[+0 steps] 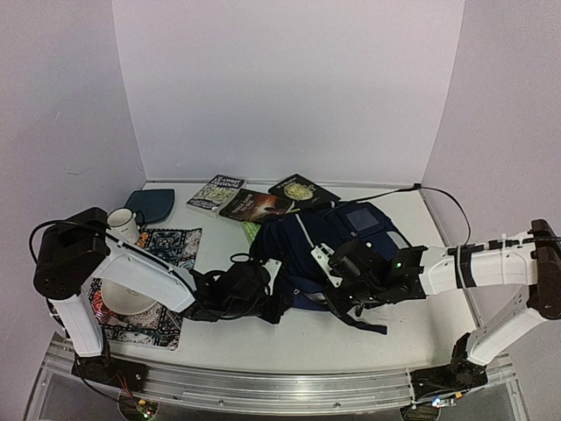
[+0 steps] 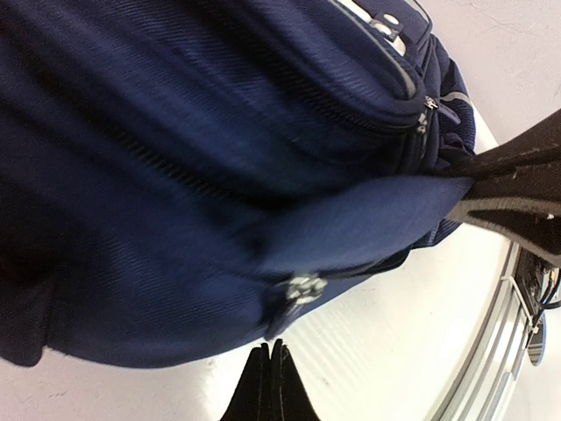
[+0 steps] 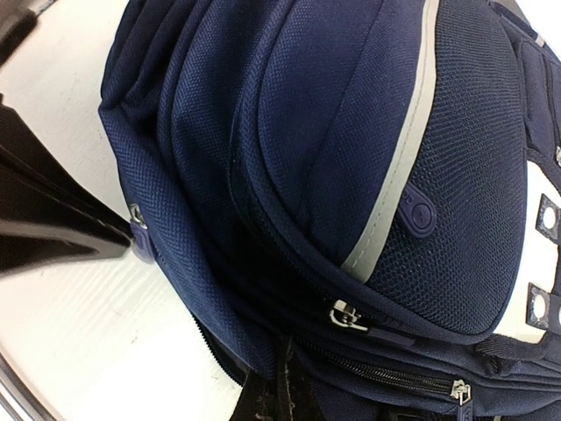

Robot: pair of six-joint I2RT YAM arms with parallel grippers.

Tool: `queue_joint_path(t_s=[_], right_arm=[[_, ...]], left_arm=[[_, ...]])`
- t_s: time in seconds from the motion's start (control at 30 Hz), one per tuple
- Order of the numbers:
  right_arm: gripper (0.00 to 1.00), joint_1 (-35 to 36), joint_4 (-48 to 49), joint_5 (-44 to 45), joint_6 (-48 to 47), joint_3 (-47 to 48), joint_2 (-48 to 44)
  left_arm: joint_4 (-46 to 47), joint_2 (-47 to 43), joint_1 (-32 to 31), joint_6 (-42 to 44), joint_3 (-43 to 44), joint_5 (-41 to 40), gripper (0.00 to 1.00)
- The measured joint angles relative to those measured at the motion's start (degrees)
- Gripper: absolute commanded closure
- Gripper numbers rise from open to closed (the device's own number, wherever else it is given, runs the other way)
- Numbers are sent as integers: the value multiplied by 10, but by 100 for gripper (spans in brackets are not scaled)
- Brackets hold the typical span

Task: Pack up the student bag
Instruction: Unzip the largest pocket of the student bag.

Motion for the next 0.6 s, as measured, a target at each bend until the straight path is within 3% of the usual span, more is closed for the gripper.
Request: queue_joint_path(t_s=[0.1,0.2,0.37,0.6], right_arm=[[100,-1,-1,0,0,-1,-11],[100,-2,-1,-1,0,-1,-15],[100,-4,-2,-6,0,-1,-15],[100,-4,-2,-11,0,-1,-15]], left_arm=[[0,-8,0,-2,-6,-2,99],[0,-8,0,-3,-6,-1,77],[1,-8,0,1,-6,7,63],[8,-8,0,21,-6,14,57]])
